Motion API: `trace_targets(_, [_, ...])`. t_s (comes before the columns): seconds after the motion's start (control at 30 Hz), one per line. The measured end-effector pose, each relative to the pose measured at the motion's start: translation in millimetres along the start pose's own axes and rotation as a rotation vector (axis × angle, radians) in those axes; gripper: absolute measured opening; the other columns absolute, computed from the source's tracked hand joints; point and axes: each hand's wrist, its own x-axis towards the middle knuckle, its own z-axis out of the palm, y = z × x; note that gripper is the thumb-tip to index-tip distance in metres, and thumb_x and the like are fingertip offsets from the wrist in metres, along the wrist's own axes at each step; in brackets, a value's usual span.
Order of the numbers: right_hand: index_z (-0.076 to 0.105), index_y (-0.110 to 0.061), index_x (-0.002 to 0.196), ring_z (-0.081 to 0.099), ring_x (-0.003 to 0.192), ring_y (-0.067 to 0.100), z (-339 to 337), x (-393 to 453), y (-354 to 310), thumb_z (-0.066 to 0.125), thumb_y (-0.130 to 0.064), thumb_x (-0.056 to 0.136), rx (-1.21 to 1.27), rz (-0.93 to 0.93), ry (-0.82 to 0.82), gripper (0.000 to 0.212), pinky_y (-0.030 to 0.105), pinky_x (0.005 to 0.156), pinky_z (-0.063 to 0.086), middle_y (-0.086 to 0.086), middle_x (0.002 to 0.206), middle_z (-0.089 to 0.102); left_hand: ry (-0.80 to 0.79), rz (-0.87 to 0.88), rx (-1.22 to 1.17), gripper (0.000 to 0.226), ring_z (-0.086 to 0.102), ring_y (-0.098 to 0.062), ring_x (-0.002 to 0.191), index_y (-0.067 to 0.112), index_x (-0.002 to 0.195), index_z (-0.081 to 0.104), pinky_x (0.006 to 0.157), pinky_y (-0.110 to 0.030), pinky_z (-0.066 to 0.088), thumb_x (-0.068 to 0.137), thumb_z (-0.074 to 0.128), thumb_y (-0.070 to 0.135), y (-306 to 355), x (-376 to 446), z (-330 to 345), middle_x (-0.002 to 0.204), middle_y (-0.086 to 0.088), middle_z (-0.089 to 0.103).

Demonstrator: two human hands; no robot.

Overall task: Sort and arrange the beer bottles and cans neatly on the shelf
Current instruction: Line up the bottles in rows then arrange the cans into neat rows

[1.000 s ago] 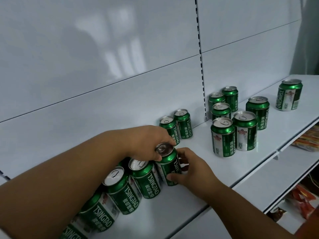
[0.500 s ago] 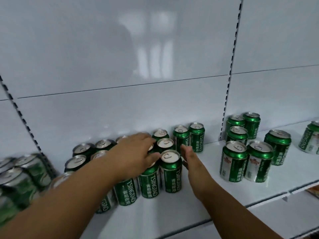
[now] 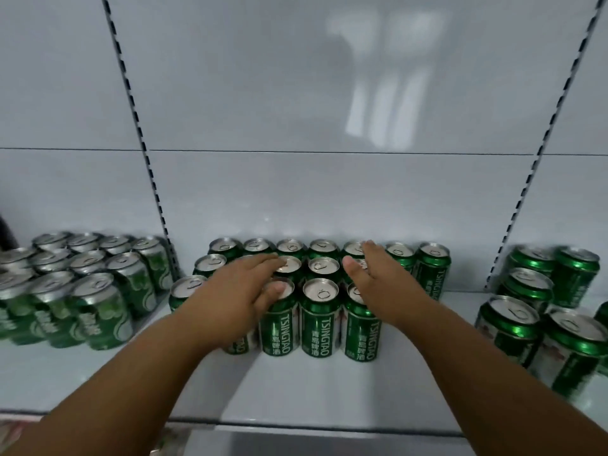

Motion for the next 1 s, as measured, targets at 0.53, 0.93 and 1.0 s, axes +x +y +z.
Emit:
trace_targets(0.53, [0.002, -0.013, 0.157, -0.007, 0.151, 0.02, 19.3, 51.8, -31.5, 0.015, -0.075, 0.09, -0.587, 0.031, -0.326, 0.092, 0.043, 0.123, 0.002, 0.008, 0.165, -0.003, 0.213, -0.359, -1.002, 0.029, 0.056, -0.01, 0.119, 0.045, 0.125, 0.06, 0.098, -0.037, 0.048, 0.098, 0.051, 0.047, -104.3, -0.7, 2.4, 0.135, 0.011, 0.057])
trace_targets(0.93, [0.0, -0.01, 0.157, -0.007, 0.151, 0.025, 122.2, 94.4, -160.7, 0.013, -0.076, 0.091, -0.544, -0.162, -0.41, 0.094, 0.045, 0.123, 0.0, 0.012, 0.164, -0.005, 0.078, -0.515, -2.006, 0.05, 0.07, -0.031, 0.103, 0.025, 0.128, 0.059, 0.078, -0.046, 0.059, 0.1, 0.03, 0.055, -127.8, 4.7, 47.3, 0.12, -0.013, 0.07])
trace_targets(1.0, [-0.002, -0.01, 0.156, -0.01, 0.151, 0.025, 132.6, 100.6, -164.5, 0.011, -0.077, 0.089, -0.582, -0.168, -0.413, 0.095, 0.045, 0.123, -0.002, 0.012, 0.164, -0.008, 0.057, -0.503, -2.021, 0.054, 0.065, -0.034, 0.114, 0.024, 0.134, 0.057, 0.096, -0.052, 0.051, 0.098, 0.032, 0.057, -132.1, 5.9, 51.5, 0.128, -0.014, 0.065])
